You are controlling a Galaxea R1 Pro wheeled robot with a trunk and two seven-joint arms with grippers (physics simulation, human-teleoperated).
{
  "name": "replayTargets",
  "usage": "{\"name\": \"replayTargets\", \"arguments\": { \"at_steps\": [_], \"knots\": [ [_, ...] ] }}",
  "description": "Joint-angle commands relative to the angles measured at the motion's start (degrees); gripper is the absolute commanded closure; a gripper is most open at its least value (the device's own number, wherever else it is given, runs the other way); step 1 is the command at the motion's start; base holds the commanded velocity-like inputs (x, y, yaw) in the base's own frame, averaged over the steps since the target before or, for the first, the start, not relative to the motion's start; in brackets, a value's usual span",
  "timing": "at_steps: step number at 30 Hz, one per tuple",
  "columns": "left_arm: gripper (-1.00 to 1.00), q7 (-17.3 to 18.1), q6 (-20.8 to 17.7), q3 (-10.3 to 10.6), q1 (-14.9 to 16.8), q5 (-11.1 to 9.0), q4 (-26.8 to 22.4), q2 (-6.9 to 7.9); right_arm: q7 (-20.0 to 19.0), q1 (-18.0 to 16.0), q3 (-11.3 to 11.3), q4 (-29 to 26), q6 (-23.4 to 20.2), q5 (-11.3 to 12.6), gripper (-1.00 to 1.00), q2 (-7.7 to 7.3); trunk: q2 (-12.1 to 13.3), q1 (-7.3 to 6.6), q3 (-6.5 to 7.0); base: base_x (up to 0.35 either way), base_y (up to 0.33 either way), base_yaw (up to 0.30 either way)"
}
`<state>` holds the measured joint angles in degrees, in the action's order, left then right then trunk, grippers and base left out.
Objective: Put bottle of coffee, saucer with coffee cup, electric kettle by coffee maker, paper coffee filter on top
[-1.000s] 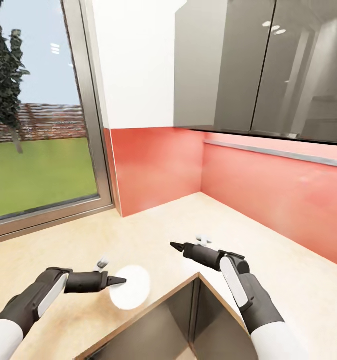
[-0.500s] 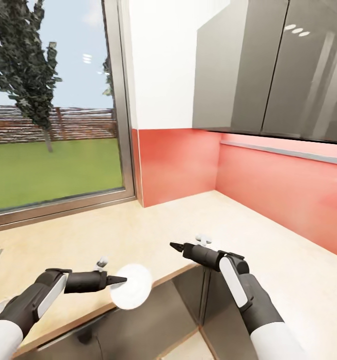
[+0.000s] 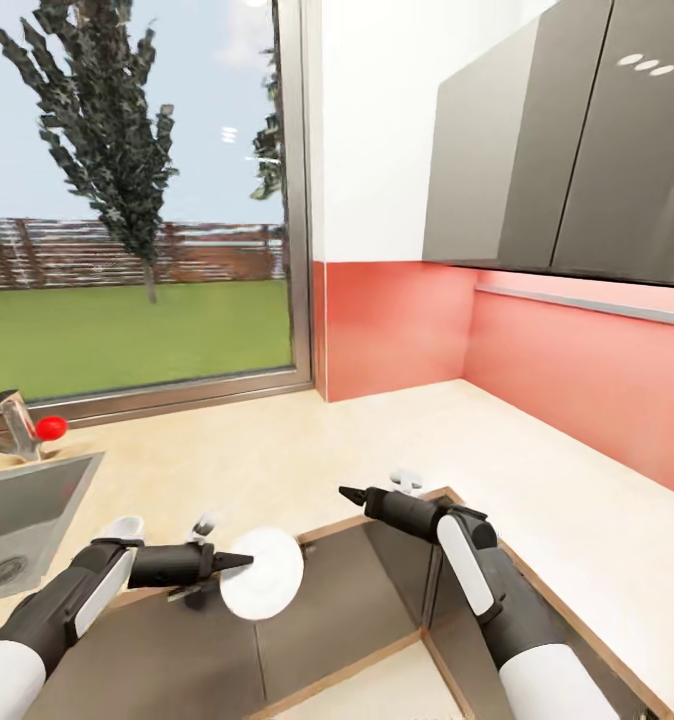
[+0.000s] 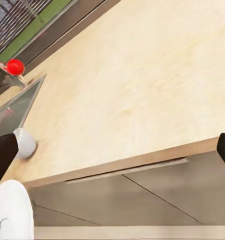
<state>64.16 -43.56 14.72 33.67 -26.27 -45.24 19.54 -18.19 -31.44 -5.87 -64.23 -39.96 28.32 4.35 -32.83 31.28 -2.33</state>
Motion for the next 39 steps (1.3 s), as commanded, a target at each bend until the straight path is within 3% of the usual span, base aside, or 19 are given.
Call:
{"name": "replayTargets", "arguments": {
  "at_steps": [1, 4, 6, 8, 11, 13, 16, 19, 21, 23, 27, 30, 32, 33, 34, 37, 38, 39],
  "knots": [
    [1.0, -0.08, 3.06, 0.22, 0.04, -0.41, 0.93, 0.06, -0.1, -0.05, 0.01, 0.03, -0.27, -0.04, -1.0, 0.07, -0.11, -0.01, -0.06, -0.346, 0.129, 0.209],
    [1.0, -0.01, 7.14, 0.25, -0.92, -0.49, 5.78, 0.11, -0.1, -0.03, -0.09, 0.07, -0.21, -0.1, -1.0, 0.13, -0.11, -0.01, 0.07, -0.346, 0.128, 0.151],
    [1.0, 0.01, 11.78, 0.22, -5.41, -0.34, 7.85, 0.43, -0.11, -0.05, -0.1, 0.07, -0.2, -0.11, -1.0, 0.13, -0.11, -0.01, 0.08, -0.346, 0.119, 0.015],
    [1.0, 0.03, 15.1, 0.22, -7.56, -0.33, 8.45, 0.48, -0.1, -0.03, -0.1, 0.04, -0.2, -0.08, -1.0, 0.13, -0.11, -0.01, 0.08, -0.346, 0.118, 0.004],
    [1.0, -0.02, 16.81, 0.19, -9.87, -0.28, 10.15, 0.55, -0.11, -0.03, -0.11, 0.04, -0.2, -0.03, -1.0, 0.14, -0.11, -0.01, 0.08, -0.346, 0.117, 0.001],
    [1.0, -0.19, 21.14, -1.92, -11.36, -0.27, 14.94, 0.52, -0.23, 0.02, -0.12, 2.46, 2.41, -0.11, -1.0, 0.14, -0.11, -0.01, 0.08, -0.346, 0.113, 0.0],
    [1.0, -0.18, 24.78, -5.5, -11.87, -0.27, 20.99, 0.44, -0.28, 0.05, -0.81, 8.1, 10.1, -0.16, -1.0, 0.15, -0.11, -0.01, 0.08, -0.346, 0.113, 0.0],
    [1.0, -0.17, 27.6, -7.91, -12.01, -0.32, 26.63, 0.42, 0.2, 0.1, -5.46, 15.39, 15.04, -0.49, -1.0, 0.17, -0.11, -0.01, 0.08, -0.335, 0.133, 0.0],
    [1.0, -0.14, 30.66, -8.56, -12.05, -0.39, 30.0, 0.41, 0.85, 0.13, -8.86, 22.14, 17.32, -0.44, -1.0, 0.15, -0.11, -0.01, 0.08, -0.323, 0.15, 0.0],
    [1.0, -0.11, 33.77, -8.82, -12.09, -0.51, 32.81, 0.39, 1.19, 0.14, -10.44, 29.33, 21.29, -0.4, -1.0, 0.14, -0.11, -0.01, 0.08, -0.317, 0.164, 0.0],
    [1.0, -0.16, 36.36, -9.11, -12.08, -0.6, 36.24, 0.23, 1.25, 0.15, -11.44, 39.61, 29.88, -0.54, -1.0, 0.15, -0.11, -0.01, 0.08, -0.311, 0.177, 0.0],
    [1.0, -0.19, 36.87, -9.2, -12.14, -1.17, 37.86, 0.17, 1.57, 0.15, -11.7, 45.69, 32.8, -0.67, -1.0, 0.15, -0.11, -0.01, 0.08, -0.307, 0.183, 0.0],
    [1.0, -0.62, 37.04, -9.38, -13.09, -3.2, 38.83, 0.23, 3.63, 0.15, -11.76, 52.17, 33.6, -0.65, -1.0, 0.14, -0.11, -0.01, 0.08, -0.22, 0.143, 0.0],
    [1.0, -1.21, 37.13, -9.48, -14.57, -5.91, 39.24, 0.34, 8.61, 0.15, -11.78, 57.56, 33.9, -0.58, -1.0, 0.16, -0.11, -0.01, 0.08, -0.053, 0.036, 0.0],
    [1.0, -2.11, 37.18, -9.51, -15.19, -8.02, 39.36, 0.34, 13.21, 0.15, -11.76, 59.36, 34.0, -0.52, -1.0, 0.14, -0.11, -0.01, 0.08, -0.027, 0.018, 0.0],
    [1.0, -5.78, 37.22, -9.53, -15.9, -13.07, 39.45, 0.06, 23.06, 0.15, -11.72, 60.92, 34.14, -0.47, -1.0, 0.02, -0.11, -0.01, 0.08, -0.012, 0.008, 0.0],
    [1.0, -13.61, 37.3, -9.53, -16.35, -16.96, 40.84, -1.3, 27.46, 0.79, -11.75, 61.4, 34.23, -0.54, -1.0, -0.21, -0.11, -0.01, 0.08, 0.0, 0.0, 0.0],
    [1.0, -15.98, 37.45, -9.53, -16.44, -17.46, 41.74, -2.21, 27.78, 0.95, -11.77, 61.41, 34.24, -0.59, -1.0, -0.21, -0.11, -0.01, 0.08, 0.0, 0.0, 0.0]
  ]
}}
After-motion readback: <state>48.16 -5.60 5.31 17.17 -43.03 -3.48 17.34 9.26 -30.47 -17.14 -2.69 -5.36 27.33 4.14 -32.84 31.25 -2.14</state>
